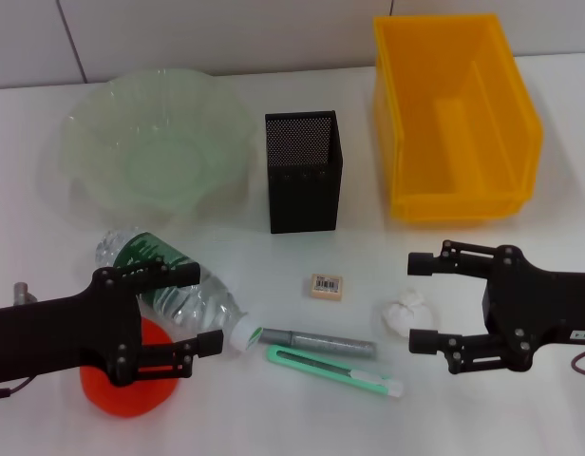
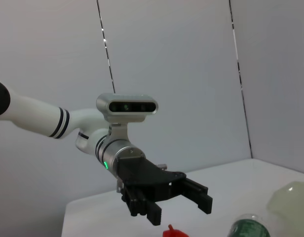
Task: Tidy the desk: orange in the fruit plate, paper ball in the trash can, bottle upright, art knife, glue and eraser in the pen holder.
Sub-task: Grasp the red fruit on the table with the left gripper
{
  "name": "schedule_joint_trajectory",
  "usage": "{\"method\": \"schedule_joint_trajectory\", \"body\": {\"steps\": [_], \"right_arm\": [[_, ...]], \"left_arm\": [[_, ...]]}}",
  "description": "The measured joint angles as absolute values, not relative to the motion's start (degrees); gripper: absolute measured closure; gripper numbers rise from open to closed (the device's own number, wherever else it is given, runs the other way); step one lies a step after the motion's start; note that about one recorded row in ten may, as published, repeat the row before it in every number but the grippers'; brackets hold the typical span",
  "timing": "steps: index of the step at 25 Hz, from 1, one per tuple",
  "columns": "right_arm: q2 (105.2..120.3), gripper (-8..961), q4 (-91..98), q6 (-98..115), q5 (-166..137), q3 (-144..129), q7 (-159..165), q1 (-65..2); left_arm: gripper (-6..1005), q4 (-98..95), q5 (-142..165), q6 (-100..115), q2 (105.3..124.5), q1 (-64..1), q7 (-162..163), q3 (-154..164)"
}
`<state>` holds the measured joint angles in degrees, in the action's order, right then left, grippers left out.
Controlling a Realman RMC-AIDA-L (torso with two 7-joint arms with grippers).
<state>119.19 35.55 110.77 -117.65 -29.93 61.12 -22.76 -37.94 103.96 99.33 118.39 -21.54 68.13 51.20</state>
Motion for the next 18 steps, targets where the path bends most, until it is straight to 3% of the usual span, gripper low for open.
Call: {"method": "schedule_joint_trajectory", "body": {"steps": [18], "right_arm": [[119.18, 119, 35.6, 110.29, -119.62, -29.83, 61.32, -22.0]], "left_arm": [[144, -38.39, 102.4, 98.33, 118.66, -20.79, 64.18, 51.09]]}}
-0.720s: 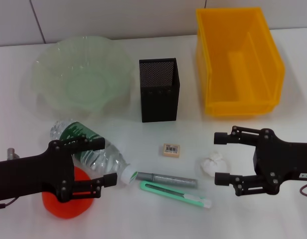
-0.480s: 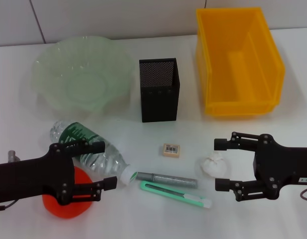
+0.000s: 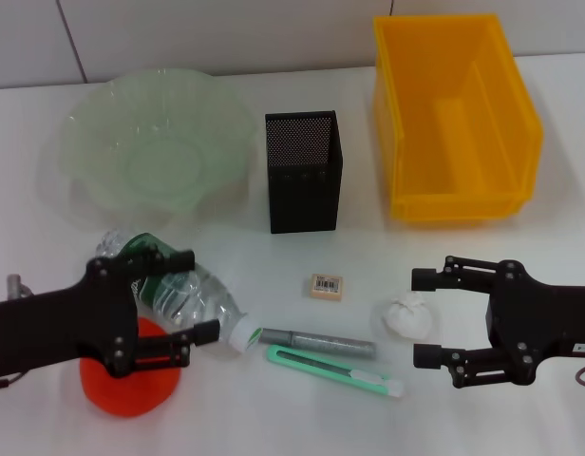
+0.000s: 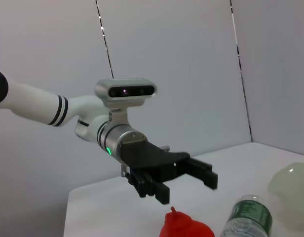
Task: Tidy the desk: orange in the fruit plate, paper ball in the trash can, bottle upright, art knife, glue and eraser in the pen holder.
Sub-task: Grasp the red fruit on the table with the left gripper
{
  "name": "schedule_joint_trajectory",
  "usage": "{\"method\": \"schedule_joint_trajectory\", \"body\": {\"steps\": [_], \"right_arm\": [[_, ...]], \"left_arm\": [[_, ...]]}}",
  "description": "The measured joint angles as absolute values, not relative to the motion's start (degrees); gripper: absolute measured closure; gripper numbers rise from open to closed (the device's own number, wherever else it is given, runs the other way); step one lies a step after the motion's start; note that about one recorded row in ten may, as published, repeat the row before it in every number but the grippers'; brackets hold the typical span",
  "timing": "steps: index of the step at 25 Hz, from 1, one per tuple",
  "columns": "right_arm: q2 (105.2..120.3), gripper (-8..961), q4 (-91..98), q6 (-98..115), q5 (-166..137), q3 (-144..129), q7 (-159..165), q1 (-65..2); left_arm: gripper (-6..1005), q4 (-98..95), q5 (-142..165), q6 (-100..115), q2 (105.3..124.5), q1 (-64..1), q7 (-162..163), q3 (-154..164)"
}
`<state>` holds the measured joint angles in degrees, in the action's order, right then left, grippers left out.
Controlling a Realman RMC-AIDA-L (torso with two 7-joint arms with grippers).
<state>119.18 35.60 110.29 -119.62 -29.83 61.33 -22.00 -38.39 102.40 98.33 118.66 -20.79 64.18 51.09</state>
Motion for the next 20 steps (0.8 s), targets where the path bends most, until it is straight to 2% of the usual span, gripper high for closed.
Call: {"method": "schedule_joint_trajectory", "body": {"steps": [20], "right_arm": [[118.71, 119, 36.33, 111.3, -118.3, -27.62, 61.35, -18.51]], "left_arm": [[150, -44.2, 102.3, 97.01, 118.39, -18.56, 60.97, 51.69]]}}
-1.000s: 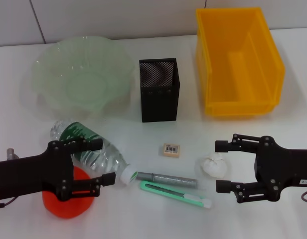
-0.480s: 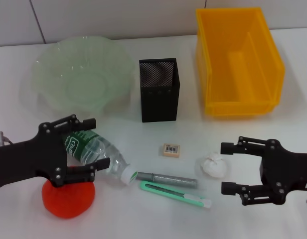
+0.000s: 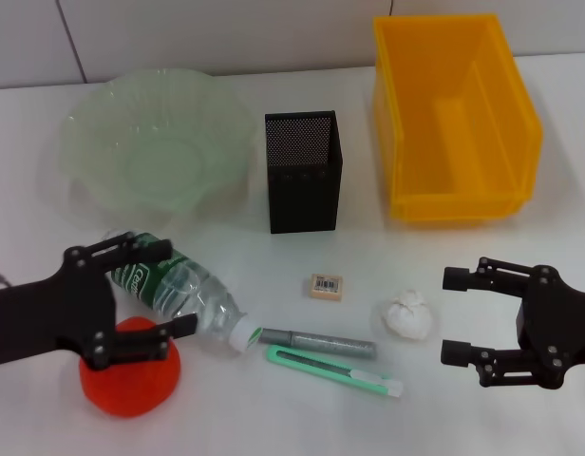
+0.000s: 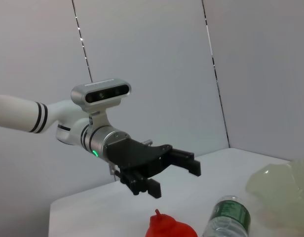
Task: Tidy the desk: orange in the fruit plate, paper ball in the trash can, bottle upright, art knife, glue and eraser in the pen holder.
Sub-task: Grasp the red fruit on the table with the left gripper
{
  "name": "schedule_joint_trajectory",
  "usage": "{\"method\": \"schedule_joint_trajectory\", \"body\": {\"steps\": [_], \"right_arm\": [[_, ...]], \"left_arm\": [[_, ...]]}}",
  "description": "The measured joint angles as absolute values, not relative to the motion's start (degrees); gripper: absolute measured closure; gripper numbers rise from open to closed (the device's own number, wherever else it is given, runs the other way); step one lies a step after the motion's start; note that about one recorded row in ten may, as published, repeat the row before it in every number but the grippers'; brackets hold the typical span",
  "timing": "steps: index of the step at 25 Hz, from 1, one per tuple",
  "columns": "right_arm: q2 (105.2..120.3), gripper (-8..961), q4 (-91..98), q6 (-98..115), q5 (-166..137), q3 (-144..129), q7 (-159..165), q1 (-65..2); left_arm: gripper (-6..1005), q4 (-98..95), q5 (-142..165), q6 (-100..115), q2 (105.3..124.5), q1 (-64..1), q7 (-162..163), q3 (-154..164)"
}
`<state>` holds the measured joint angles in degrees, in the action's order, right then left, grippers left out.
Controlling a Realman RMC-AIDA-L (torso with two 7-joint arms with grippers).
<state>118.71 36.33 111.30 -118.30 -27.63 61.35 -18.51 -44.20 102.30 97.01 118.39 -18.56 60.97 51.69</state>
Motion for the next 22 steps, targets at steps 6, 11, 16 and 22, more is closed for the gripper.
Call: {"method": "schedule_joint_trajectory", "body": {"steps": [6, 11, 16, 22], "right_arm": [[118.9, 119, 36.72, 111.07, -118.21, -27.56, 61.35, -18.57], [118.87, 120, 36.84, 111.0, -118.2, -27.51, 61.35, -18.95], [118.87, 120, 36.84, 110.92, -118.04, -27.5, 61.35, -19.44], [118.97, 119, 36.83, 110.91, -117.94, -27.5, 61.35, -19.7]], "left_arm": [[152, -43.24, 102.68, 94.06, 118.27, -14.45, 57.97, 51.16], [218, -39.83, 103.34, 91.76, 117.76, -12.14, 57.8, 50.66], [362, -38.11, 106.26, 89.48, 117.64, -12.16, 58.22, 50.6], [455, -38.65, 107.98, 87.86, 118.29, -12.34, 58.85, 49.05]]}}
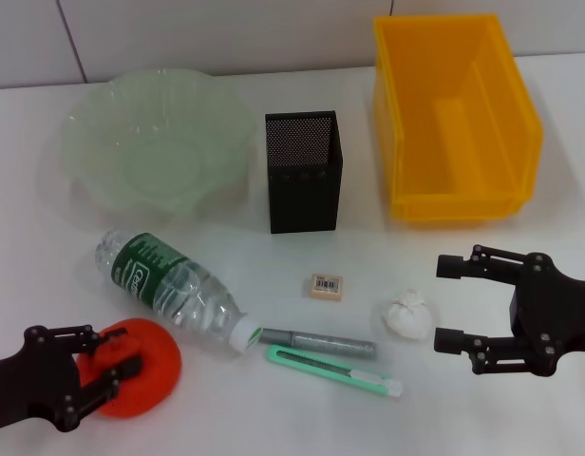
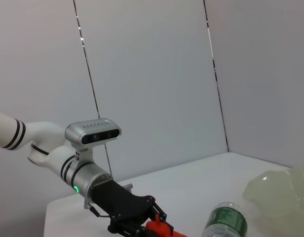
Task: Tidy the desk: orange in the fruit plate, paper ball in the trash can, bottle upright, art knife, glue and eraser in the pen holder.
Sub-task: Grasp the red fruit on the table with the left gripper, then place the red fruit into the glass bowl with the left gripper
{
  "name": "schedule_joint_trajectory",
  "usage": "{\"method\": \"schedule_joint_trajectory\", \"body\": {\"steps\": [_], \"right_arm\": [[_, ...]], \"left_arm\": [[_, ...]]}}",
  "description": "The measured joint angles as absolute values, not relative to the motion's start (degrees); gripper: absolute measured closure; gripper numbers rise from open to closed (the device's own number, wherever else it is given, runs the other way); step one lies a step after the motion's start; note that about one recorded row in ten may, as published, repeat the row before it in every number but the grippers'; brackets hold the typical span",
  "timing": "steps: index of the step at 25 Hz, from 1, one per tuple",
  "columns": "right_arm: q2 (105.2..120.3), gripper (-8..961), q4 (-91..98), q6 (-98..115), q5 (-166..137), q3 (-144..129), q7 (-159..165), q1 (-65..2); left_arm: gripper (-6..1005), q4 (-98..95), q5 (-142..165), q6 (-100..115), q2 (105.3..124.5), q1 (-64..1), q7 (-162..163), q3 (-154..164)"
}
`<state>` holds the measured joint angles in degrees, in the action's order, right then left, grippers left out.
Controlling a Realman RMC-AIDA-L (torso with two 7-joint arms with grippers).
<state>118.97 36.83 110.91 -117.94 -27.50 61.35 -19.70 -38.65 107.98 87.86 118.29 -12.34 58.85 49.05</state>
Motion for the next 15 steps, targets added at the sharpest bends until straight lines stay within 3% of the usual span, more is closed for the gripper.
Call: {"method": "schedule_joint_trajectory", "body": {"steps": [5, 7, 15], "right_arm": [[119.08, 119, 36.76, 110.91, -117.85, -27.5, 61.35, -19.69], [119.09, 119, 36.75, 110.95, -117.78, -27.5, 61.35, -19.59], [119.1, 120, 36.46, 111.29, -117.65, -27.51, 61.35, -19.6]], "left_arm": [[533, -39.23, 106.92, 90.89, 118.19, -12.84, 59.53, 48.1], [733, -40.68, 103.45, 95.59, 118.06, -13.73, 59.55, 45.23], [832, -40.44, 91.78, 90.02, 118.51, -21.86, 63.41, 39.19]]}}
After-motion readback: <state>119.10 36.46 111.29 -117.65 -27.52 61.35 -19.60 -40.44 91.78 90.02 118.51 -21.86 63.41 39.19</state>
